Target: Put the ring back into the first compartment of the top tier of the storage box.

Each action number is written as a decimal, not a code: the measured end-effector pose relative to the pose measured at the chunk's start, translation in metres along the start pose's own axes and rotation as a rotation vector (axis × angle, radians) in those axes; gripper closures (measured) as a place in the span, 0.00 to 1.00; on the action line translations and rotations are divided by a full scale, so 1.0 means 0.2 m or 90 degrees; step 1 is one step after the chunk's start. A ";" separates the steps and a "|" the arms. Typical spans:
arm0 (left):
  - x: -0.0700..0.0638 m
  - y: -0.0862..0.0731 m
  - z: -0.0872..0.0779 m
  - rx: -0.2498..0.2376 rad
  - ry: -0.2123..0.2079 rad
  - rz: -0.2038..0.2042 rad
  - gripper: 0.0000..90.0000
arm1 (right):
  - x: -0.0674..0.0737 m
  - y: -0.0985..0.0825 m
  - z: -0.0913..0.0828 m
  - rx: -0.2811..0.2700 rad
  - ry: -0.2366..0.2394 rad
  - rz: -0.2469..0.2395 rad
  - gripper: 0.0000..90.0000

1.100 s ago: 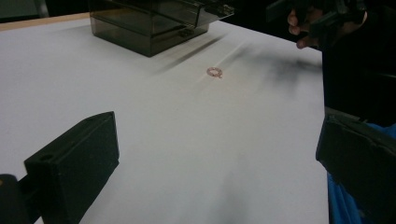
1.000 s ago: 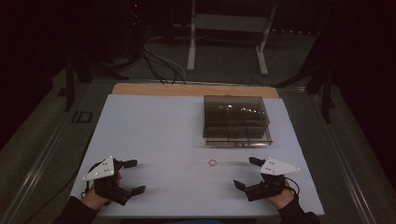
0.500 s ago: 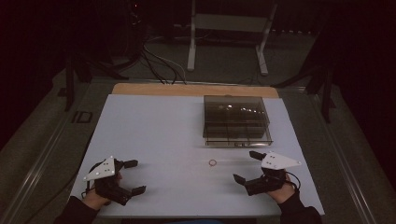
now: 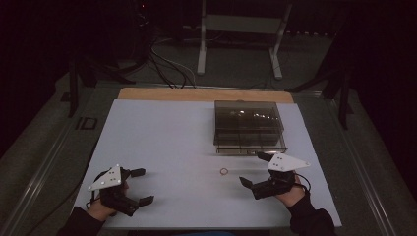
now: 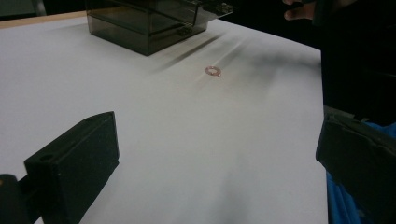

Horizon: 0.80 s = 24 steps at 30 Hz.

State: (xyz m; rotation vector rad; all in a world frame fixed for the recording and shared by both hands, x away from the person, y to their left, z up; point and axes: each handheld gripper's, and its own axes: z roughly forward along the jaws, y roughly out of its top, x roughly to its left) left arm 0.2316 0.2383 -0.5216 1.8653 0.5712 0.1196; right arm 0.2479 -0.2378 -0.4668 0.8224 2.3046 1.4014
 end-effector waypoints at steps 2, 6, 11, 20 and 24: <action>0.00 0.00 0.00 0.000 -0.001 0.001 0.01 | 0.00 0.01 0.01 0.000 0.000 -0.001 0.00; 0.00 0.00 0.00 0.000 -0.001 0.000 0.01 | 0.01 0.04 0.03 0.000 0.000 -0.009 0.00; 0.00 0.00 0.00 0.000 -0.002 0.000 0.01 | 0.01 0.08 0.07 -0.001 0.005 -0.015 0.00; 0.00 0.00 0.00 0.000 -0.002 0.000 0.01 | 0.04 0.12 0.15 0.001 0.014 -0.016 0.02; 0.00 0.00 0.00 -0.001 -0.003 0.001 0.01 | 0.05 0.12 0.18 0.004 0.021 -0.018 0.02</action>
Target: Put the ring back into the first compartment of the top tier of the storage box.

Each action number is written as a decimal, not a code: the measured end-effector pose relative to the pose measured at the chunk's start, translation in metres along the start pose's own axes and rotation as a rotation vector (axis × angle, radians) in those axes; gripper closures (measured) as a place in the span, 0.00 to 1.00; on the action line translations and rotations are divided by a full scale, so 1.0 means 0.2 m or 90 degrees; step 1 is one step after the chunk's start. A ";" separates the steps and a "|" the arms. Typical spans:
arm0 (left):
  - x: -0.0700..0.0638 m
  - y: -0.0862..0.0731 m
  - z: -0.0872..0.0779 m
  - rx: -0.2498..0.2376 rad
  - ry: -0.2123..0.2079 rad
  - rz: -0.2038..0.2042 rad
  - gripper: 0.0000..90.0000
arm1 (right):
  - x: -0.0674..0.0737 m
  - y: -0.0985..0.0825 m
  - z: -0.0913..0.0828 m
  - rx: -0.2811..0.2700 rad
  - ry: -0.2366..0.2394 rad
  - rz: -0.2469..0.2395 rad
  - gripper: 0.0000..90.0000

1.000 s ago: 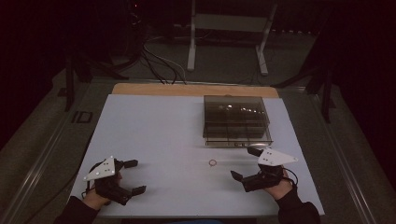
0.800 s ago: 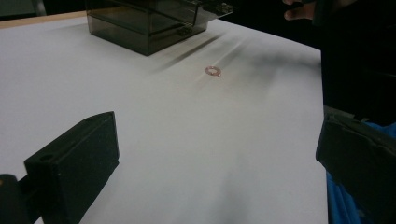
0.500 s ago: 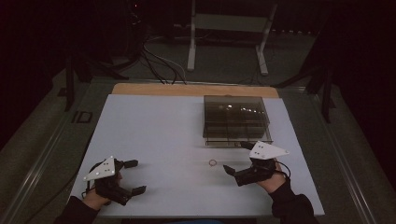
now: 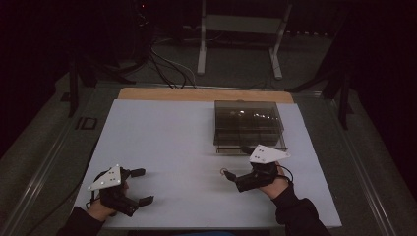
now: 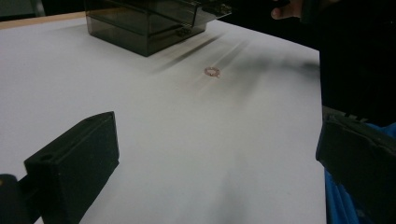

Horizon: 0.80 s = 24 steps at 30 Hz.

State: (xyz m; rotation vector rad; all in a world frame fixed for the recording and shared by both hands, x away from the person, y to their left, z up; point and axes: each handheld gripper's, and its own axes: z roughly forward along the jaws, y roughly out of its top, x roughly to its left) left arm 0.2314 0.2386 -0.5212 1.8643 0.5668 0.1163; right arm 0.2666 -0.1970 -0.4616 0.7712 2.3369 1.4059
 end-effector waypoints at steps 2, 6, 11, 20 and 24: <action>0.00 0.00 0.00 0.001 0.000 0.001 0.01 | 0.00 0.00 0.02 0.001 0.003 0.002 0.02; 0.00 0.00 0.00 0.000 -0.003 -0.003 0.01 | 0.01 -0.01 0.06 0.006 0.015 0.009 0.02; 0.00 0.00 0.00 -0.001 -0.004 -0.003 0.01 | 0.02 -0.05 0.11 0.016 0.020 0.015 0.04; 0.00 0.00 0.00 0.001 -0.004 -0.002 0.01 | 0.02 -0.09 0.19 0.042 0.034 0.022 0.08; 0.00 0.00 0.00 0.000 -0.005 -0.004 0.01 | 0.00 -0.11 0.22 0.048 0.029 0.027 0.17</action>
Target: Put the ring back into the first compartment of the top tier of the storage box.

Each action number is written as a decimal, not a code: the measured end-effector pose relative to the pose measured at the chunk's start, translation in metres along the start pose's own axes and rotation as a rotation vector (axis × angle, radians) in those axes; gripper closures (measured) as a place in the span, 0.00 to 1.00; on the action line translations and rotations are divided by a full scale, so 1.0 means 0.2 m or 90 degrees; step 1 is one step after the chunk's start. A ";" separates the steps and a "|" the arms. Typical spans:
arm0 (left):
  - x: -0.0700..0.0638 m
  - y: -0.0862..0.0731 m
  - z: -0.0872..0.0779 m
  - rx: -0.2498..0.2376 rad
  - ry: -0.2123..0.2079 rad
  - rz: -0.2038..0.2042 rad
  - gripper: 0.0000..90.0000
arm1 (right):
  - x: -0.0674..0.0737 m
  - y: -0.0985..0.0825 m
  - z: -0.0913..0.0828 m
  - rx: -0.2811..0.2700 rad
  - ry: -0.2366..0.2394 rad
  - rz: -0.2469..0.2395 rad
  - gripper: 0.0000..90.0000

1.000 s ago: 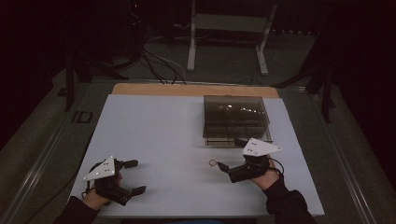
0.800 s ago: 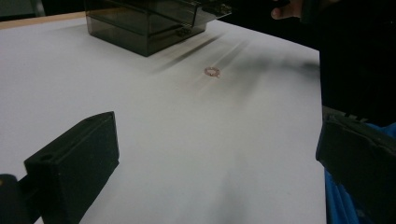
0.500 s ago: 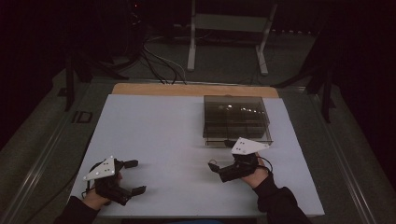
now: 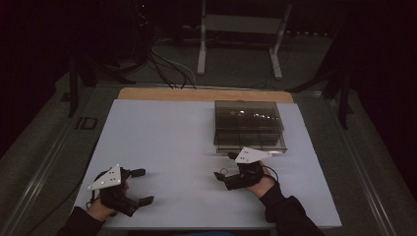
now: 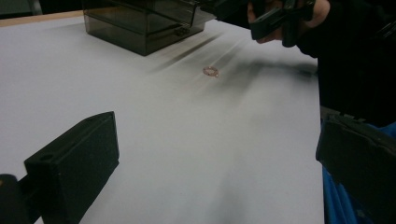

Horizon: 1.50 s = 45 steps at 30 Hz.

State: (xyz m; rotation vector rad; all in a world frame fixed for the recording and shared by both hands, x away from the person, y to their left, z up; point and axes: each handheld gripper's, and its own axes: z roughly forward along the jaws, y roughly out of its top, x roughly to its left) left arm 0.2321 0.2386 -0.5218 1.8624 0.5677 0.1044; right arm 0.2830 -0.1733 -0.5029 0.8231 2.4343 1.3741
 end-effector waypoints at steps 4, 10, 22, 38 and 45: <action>0.00 0.00 0.00 0.000 -0.001 0.001 0.01 | -0.02 -0.02 0.02 0.010 0.004 0.005 0.20; 0.00 0.00 0.00 0.000 -0.002 0.000 0.01 | -0.04 -0.06 0.04 0.038 -0.004 0.008 0.26; 0.00 0.00 0.00 0.001 -0.004 0.000 0.01 | -0.08 -0.10 0.10 0.098 -0.058 0.032 0.63; 0.00 0.00 0.01 0.002 -0.007 0.001 0.01 | -0.11 -0.14 0.17 0.144 -0.068 0.042 0.86; 0.00 0.00 0.01 0.002 -0.008 0.002 0.01 | -0.11 -0.14 0.18 0.151 -0.064 0.034 0.89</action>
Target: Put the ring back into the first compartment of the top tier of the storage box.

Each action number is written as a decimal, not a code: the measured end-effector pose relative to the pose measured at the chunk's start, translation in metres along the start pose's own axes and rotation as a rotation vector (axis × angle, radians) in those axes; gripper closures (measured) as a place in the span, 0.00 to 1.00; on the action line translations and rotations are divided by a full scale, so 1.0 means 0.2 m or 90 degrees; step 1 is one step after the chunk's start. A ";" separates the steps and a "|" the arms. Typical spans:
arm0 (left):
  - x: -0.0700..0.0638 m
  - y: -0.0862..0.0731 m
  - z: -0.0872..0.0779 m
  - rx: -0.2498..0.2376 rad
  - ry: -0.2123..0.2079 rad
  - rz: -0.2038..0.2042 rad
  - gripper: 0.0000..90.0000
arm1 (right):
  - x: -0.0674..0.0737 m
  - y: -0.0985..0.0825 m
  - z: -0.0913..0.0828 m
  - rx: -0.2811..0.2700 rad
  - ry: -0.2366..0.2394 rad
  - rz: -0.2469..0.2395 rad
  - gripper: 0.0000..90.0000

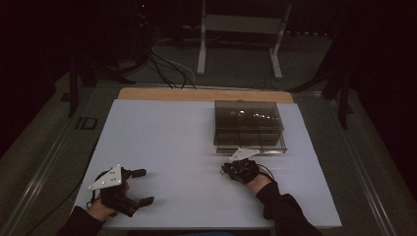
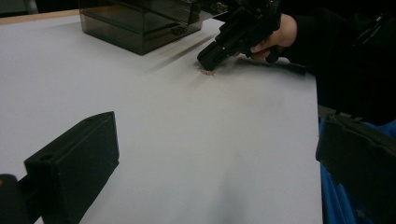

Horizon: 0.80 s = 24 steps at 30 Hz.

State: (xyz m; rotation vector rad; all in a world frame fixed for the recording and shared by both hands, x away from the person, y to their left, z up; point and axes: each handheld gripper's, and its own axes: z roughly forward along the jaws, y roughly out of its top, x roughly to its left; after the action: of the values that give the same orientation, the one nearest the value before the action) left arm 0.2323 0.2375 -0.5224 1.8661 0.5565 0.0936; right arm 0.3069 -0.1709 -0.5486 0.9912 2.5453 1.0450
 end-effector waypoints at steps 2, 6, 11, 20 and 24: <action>0.00 0.00 0.00 0.002 0.001 0.000 0.01 | 0.00 0.00 0.00 0.002 -0.001 -0.002 0.90; 0.00 0.00 0.00 0.002 0.000 -0.001 0.01 | 0.02 0.01 0.01 0.009 -0.011 -0.028 0.93; 0.00 0.00 0.00 0.001 0.001 -0.001 0.01 | 0.04 0.02 0.01 0.018 -0.028 -0.043 0.96; 0.00 0.00 0.00 0.003 0.001 -0.002 0.01 | 0.06 0.02 0.01 0.018 -0.039 -0.038 0.96; 0.00 0.00 0.00 0.003 0.001 -0.001 0.01 | 0.06 0.02 0.00 0.018 -0.036 -0.037 0.96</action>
State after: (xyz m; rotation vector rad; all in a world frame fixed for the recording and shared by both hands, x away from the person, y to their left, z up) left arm 0.2325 0.2372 -0.5226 1.8699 0.5594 0.0926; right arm 0.3010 -0.1608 -0.5453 0.9350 2.5342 0.9548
